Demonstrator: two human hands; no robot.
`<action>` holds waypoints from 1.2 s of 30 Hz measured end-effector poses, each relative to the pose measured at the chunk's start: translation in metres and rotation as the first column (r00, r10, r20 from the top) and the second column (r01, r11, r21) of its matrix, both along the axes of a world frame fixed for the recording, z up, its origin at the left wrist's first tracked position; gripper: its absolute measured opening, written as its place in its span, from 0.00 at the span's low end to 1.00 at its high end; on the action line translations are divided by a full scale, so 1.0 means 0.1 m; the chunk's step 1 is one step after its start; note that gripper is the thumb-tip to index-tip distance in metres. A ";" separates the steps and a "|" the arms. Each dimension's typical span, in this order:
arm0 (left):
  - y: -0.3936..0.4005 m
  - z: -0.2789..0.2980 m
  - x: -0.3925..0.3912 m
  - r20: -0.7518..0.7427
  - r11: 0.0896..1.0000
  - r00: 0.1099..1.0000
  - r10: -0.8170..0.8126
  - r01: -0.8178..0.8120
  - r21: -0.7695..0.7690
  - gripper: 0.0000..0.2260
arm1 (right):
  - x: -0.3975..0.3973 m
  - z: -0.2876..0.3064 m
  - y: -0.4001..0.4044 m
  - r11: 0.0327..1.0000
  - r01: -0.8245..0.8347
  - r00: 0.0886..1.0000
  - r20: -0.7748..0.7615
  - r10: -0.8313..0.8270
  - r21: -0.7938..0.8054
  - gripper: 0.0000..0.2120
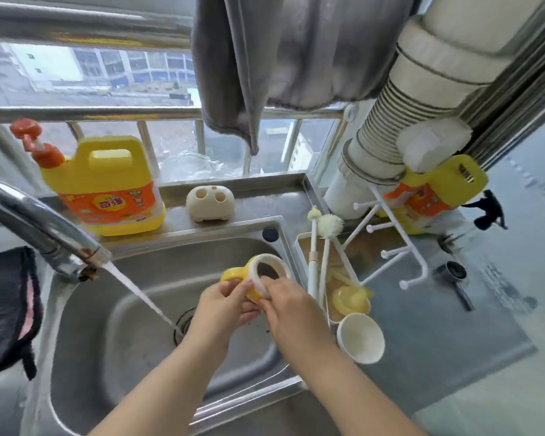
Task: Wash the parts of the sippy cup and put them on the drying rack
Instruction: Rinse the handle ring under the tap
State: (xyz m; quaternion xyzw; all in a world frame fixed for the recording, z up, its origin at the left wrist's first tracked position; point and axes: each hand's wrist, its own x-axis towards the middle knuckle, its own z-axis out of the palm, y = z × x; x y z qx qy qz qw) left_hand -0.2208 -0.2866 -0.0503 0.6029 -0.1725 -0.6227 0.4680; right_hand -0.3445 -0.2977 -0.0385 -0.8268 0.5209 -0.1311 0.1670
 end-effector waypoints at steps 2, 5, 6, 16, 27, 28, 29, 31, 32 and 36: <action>-0.08 0.19 -0.13 -0.036 0.997 0.998 -0.045 0.043 -0.068 0.14 | -0.12 0.15 -0.04 0.984 0.024 0.999 -0.032 -0.030 -0.174 0.18; -0.20 0.48 -0.36 -0.077 0.985 0.990 -0.118 0.107 -0.132 0.18 | -0.32 0.38 -0.07 0.904 0.049 0.994 -0.064 -0.084 -0.425 0.18; -0.23 0.56 -0.45 -0.110 0.983 0.986 -0.128 0.111 -0.144 0.16 | -0.38 0.46 -0.06 0.874 0.054 0.992 -0.073 -0.102 -0.483 0.16; -0.26 0.69 -1.14 -0.160 0.921 0.922 -0.353 0.312 -0.234 0.12 | -1.26 0.66 0.30 0.743 0.383 0.923 0.261 -0.283 -0.548 0.13; -0.57 0.50 -1.34 -0.212 0.926 0.904 -0.372 0.347 -0.148 0.13 | -1.71 0.74 -0.19 0.782 0.622 0.746 0.275 -0.607 0.039 0.24; -0.58 0.48 -1.36 -0.237 0.929 0.899 -0.369 0.345 -0.138 0.14 | -1.71 0.73 -0.22 0.790 0.611 0.752 0.272 -0.600 0.054 0.24; -0.58 0.47 -1.39 -0.267 0.930 0.891 -0.367 0.343 -0.131 0.14 | -1.72 0.73 -0.25 0.795 0.603 0.754 0.278 -0.595 0.063 0.24; -0.61 0.45 -1.43 -0.301 0.929 0.878 -0.371 0.350 -0.123 0.14 | -1.73 0.73 -0.32 0.795 0.602 0.746 0.302 -0.593 0.072 0.22; -0.63 0.44 -1.45 -0.300 0.926 0.876 -0.378 0.358 -0.122 0.14 | -1.73 0.75 -0.35 0.794 0.603 0.741 0.311 -0.595 0.081 0.21; -0.67 0.37 -1.54 -0.273 0.916 0.875 -0.400 0.386 -0.107 0.11 | -1.74 0.74 -0.48 0.784 0.606 0.717 0.335 -0.612 0.136 0.20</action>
